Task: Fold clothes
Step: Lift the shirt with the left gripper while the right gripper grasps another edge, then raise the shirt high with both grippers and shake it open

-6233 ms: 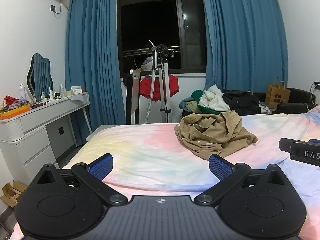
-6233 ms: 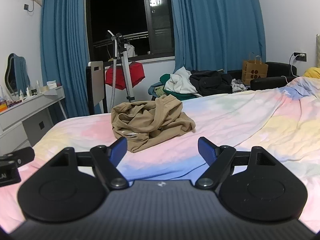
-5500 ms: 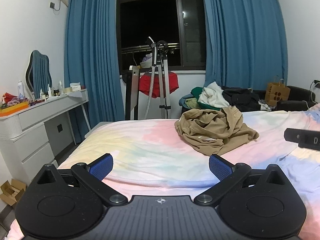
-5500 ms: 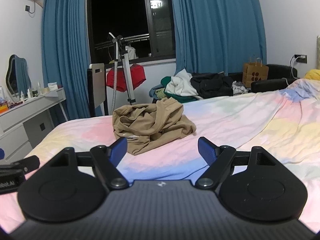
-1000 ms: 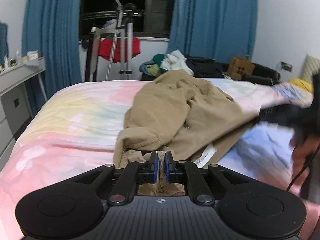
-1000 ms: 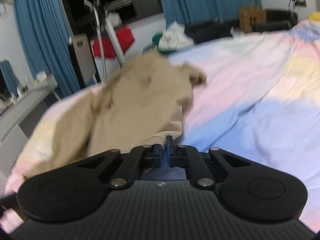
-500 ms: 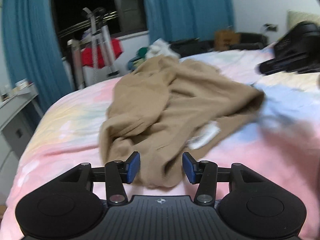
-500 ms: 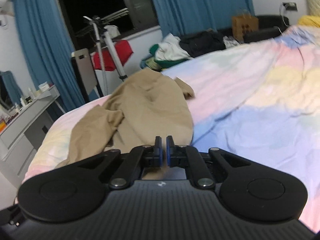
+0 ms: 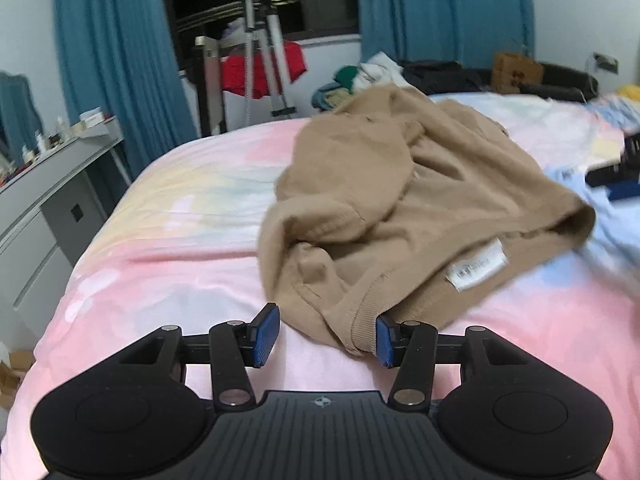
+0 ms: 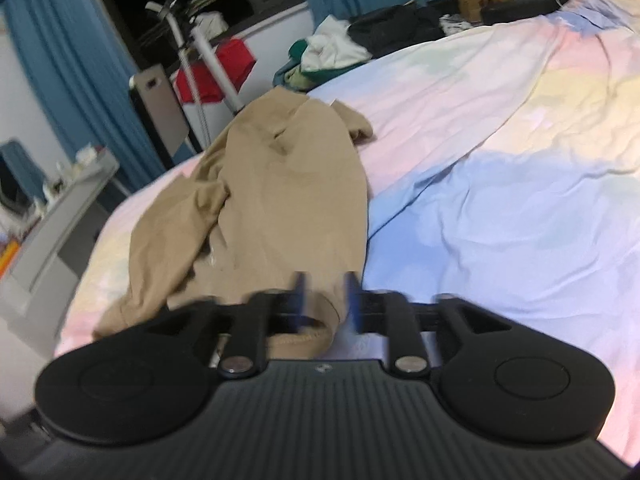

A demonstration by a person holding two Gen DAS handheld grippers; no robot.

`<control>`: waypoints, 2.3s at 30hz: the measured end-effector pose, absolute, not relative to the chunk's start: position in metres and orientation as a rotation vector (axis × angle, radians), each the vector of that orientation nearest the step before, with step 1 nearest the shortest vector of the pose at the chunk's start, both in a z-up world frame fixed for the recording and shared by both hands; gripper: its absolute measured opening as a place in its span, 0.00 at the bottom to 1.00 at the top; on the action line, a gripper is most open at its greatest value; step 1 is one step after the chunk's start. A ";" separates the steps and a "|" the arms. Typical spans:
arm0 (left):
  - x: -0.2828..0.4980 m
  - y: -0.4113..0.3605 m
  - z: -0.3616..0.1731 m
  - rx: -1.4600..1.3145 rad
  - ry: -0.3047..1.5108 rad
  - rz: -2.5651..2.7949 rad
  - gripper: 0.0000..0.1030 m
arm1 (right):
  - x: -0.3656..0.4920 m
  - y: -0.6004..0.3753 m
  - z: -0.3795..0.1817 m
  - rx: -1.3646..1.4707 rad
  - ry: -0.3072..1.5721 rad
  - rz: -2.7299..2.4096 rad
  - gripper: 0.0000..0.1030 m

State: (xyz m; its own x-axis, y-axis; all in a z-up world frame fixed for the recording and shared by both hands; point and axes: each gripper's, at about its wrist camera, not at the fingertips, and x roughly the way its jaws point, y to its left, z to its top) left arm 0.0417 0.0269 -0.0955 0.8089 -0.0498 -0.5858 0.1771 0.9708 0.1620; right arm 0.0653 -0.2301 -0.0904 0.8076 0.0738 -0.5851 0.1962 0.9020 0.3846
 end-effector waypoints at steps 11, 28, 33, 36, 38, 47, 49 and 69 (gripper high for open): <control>0.039 0.046 -0.078 0.104 0.604 -0.055 0.50 | 0.081 -0.186 -0.109 0.101 0.711 -0.109 0.55; 0.014 0.046 -0.007 -0.057 0.410 -0.120 0.03 | 0.053 -0.191 -0.030 0.254 0.398 -0.154 0.04; 0.002 0.051 0.119 -0.144 0.146 -0.126 0.03 | 0.032 -0.196 0.081 0.244 0.192 -0.112 0.04; -0.014 0.050 0.209 -0.150 0.000 -0.140 0.03 | 0.013 -0.199 0.159 0.216 0.056 -0.099 0.04; -0.030 0.046 0.263 -0.118 -0.077 -0.154 0.03 | -0.005 -0.201 0.210 0.183 -0.037 -0.102 0.04; -0.121 0.033 0.425 -0.011 -0.332 -0.168 0.03 | -0.122 -0.211 0.379 0.105 -0.354 -0.062 0.04; -0.132 0.028 0.441 0.000 -0.334 -0.167 0.03 | -0.139 -0.212 0.398 0.084 -0.386 -0.060 0.04; 0.120 0.013 0.271 0.066 0.039 -0.036 0.03 | 0.108 -0.225 0.261 0.106 0.027 -0.097 0.04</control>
State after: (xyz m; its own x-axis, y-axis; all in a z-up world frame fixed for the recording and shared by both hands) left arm 0.1204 0.0129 0.2713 0.9986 -0.0349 -0.0400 0.0374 0.9971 0.0656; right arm 0.1075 -0.2246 0.2606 0.9950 -0.0950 -0.0317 0.0979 0.9897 0.1046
